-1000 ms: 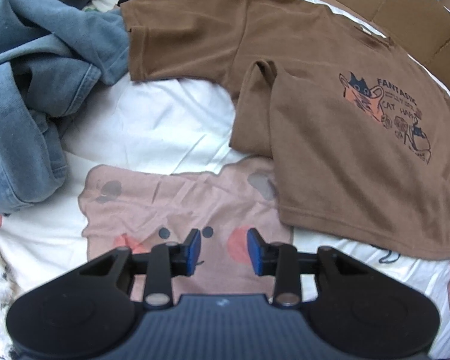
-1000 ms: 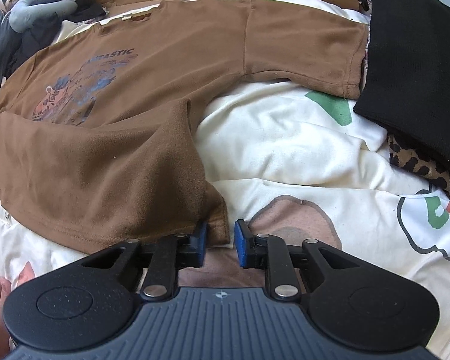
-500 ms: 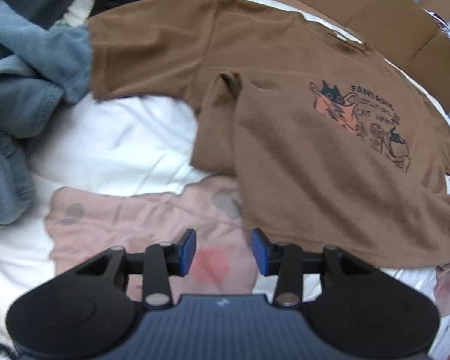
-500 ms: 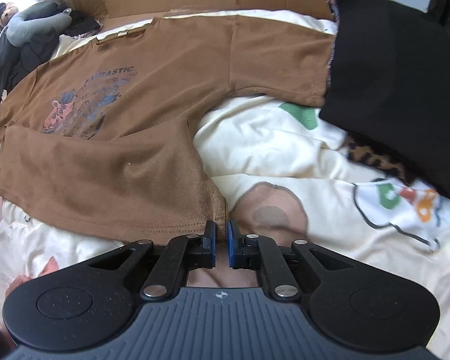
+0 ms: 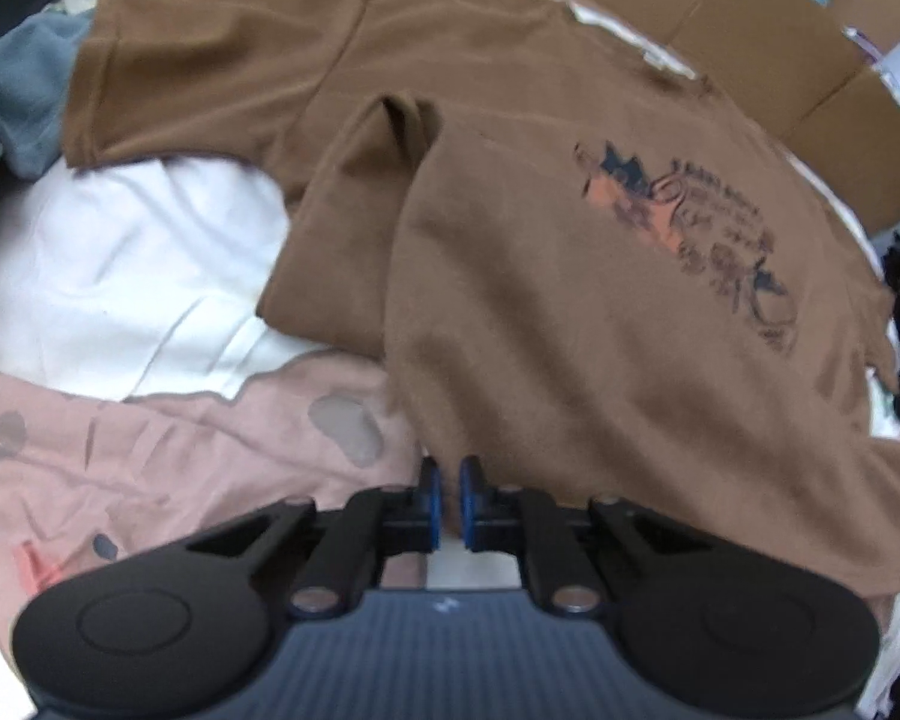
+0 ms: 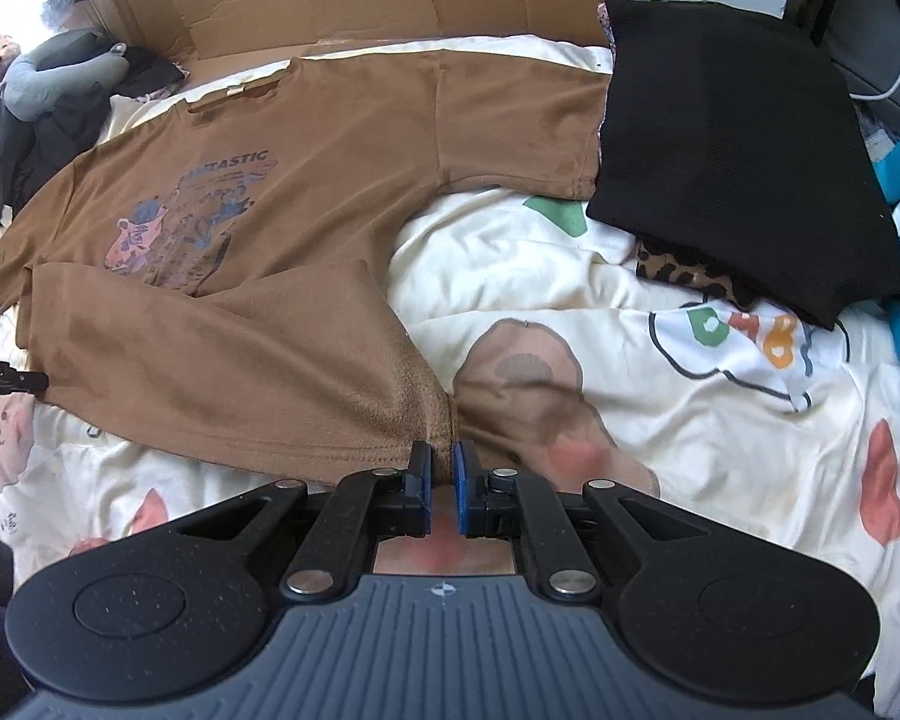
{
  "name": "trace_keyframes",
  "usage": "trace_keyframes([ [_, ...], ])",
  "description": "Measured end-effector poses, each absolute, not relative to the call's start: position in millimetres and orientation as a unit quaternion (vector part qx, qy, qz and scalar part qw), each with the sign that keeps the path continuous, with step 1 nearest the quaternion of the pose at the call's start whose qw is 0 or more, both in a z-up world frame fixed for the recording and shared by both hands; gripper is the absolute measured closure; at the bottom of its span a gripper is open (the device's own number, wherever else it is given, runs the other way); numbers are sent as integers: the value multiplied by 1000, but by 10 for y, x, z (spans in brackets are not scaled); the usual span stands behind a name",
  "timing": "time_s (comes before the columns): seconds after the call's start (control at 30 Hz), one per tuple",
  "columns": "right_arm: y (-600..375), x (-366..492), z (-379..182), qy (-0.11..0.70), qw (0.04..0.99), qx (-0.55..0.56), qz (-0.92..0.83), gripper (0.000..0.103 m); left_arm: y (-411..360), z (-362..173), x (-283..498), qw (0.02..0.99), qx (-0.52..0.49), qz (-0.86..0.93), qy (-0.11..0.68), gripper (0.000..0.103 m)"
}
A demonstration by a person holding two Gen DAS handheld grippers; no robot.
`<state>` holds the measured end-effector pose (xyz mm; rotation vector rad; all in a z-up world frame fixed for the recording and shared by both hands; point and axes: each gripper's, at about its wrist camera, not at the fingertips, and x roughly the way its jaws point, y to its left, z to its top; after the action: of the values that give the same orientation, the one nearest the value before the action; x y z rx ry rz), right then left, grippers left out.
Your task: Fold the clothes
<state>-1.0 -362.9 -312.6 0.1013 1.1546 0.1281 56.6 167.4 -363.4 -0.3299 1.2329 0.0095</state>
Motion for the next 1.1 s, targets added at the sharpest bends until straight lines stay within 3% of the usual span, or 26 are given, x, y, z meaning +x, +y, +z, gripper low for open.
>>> trace_keyframes([
  [0.47,-3576,-330,-3021,550,830,68,67,98,1646,-2757,43,829,-132,-27,543,97],
  [1.1,-3666,-354,-3272,572,814,87,45,97,1066,-3649,553,795,-105,-66,594,92],
])
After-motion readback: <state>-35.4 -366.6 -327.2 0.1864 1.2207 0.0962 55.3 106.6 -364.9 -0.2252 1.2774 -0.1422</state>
